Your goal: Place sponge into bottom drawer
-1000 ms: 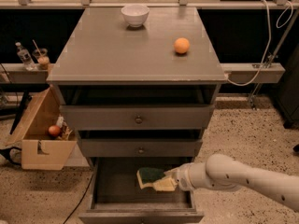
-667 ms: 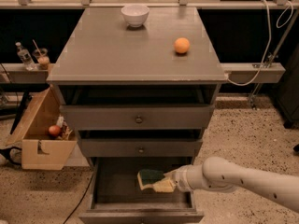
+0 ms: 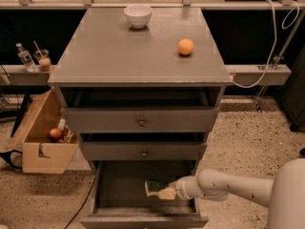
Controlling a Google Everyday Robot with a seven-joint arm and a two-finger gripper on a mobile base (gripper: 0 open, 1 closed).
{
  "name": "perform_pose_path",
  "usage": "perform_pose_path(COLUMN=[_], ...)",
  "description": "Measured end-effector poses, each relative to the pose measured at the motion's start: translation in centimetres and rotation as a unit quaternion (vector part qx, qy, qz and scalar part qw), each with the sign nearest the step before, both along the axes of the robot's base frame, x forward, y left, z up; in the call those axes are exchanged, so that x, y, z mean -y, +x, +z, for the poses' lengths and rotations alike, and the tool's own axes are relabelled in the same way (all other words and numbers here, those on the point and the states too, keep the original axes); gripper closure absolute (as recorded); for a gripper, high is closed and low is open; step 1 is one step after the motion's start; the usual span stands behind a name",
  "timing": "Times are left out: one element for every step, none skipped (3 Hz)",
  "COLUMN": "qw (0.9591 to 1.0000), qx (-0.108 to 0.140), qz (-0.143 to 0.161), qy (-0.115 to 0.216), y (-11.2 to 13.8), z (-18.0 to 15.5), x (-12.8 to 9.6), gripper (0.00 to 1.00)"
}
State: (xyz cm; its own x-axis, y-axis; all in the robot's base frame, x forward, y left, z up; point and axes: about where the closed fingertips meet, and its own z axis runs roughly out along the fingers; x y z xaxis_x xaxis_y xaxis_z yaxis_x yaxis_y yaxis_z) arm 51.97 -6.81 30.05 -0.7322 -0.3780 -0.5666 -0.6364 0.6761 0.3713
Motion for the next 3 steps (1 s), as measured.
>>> perform_pose_path(qw=[0.9996, 0.9990, 0.9987], qx=[-0.023, -0.038, -0.043], qz=[-0.011, -0.019, -0.021], qy=[0.011, 0.013, 0.016], y=[1.1, 1.6, 1.7], z=[-4.6, -7.5, -9.5], x=[-0.2, -0.3, 0.3], gripper=[0.50, 0.28, 0.00])
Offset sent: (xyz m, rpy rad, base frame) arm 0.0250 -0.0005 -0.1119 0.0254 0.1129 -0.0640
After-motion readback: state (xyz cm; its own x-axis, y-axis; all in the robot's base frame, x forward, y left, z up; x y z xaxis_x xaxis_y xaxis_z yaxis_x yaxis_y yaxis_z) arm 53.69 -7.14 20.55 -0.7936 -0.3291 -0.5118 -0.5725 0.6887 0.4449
